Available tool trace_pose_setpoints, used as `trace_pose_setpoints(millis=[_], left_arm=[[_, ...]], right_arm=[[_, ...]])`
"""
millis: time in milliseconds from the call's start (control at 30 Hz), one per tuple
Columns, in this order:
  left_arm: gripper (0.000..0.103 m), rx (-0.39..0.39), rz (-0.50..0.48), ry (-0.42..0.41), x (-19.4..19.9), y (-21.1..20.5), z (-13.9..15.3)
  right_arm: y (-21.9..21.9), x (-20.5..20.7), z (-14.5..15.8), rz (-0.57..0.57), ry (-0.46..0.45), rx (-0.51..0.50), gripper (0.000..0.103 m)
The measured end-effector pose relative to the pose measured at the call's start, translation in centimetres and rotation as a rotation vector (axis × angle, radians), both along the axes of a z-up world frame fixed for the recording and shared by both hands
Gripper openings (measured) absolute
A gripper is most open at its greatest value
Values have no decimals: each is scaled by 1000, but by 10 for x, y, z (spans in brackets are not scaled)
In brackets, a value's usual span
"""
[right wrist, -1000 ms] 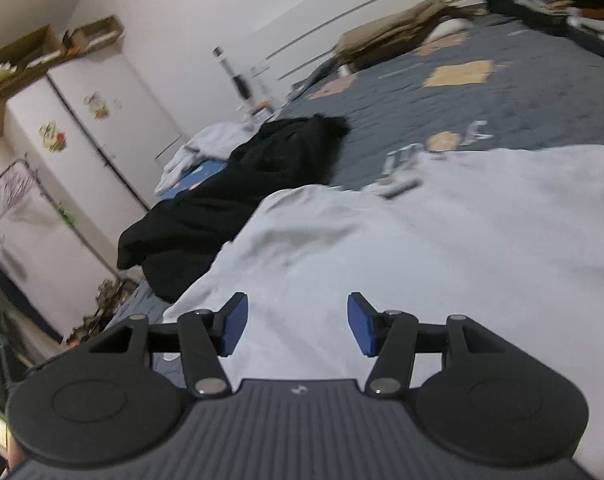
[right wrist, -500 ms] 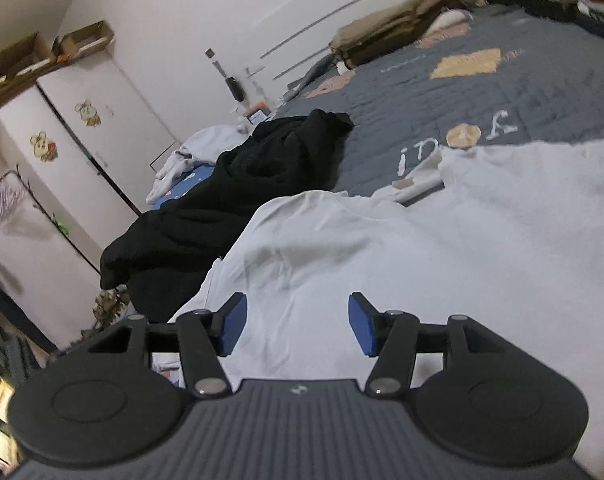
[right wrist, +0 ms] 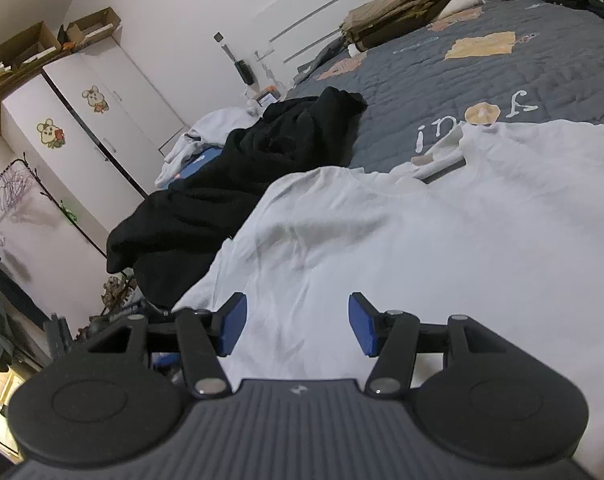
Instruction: Fold clothes
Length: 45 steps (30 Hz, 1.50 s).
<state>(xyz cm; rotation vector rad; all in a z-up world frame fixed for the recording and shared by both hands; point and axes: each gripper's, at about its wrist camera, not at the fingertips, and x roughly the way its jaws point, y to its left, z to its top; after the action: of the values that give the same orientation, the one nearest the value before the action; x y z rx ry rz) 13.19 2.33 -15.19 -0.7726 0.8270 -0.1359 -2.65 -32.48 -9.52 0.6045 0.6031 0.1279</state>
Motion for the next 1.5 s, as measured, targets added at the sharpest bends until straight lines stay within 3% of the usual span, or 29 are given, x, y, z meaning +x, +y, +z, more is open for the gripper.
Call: trace_pose_setpoints(millis=[67,200,233,300,400,467,533,600,700,833,967,1133,1167,1200,1233,1300,1400,1500], left_arm=[[8,11,11,-35,-1,6,5],[6,101,-23,-264,-27,4,48],[6,126,-22,-275,-35,3,54],[6,170,5,-229,-48,5,59],[9,215,-19,-59,-48,11,42],[21,230,-53,4,-46,15,36],[31,307,-86,-86,-49,14,57],[56,371,-127,-178,-47,12,75],[58,429,-203,-287,-31,1,93],[58,534,-384,-345,16,-29,91],[58,589,-463,-301,63,-56,66],[56,520,-497,-175,105,-63,28],[51,504,-506,-156,109,-63,23],[21,493,-510,-145,113,-63,19],[8,494,-508,-146,114,-63,17],[6,510,-480,-175,110,-59,20],[5,518,-331,-285,90,-32,43],[5,526,-80,-342,68,13,65]], right_arm=[[-1,0,-1,-1,8,0,55],[-4,-1,1,-4,-7,14,56],[-5,-2,2,-5,-12,18,56],[-6,-1,1,-6,-12,25,56],[-8,1,-2,-8,1,29,56],[-8,2,-3,-5,9,24,56],[-9,1,-1,1,9,23,56],[-10,1,2,2,1,28,56],[-14,2,6,-3,-12,38,56],[-19,2,6,-22,-14,53,56],[-19,4,4,-18,-6,48,56],[-17,9,-4,-1,17,44,56],[-17,10,-5,4,22,42,56],[-16,11,-6,8,27,41,56],[-16,11,-7,10,30,44,56],[-17,13,-9,10,37,50,56],[-18,13,-11,9,41,66,56],[-19,11,-8,4,30,74,56]])
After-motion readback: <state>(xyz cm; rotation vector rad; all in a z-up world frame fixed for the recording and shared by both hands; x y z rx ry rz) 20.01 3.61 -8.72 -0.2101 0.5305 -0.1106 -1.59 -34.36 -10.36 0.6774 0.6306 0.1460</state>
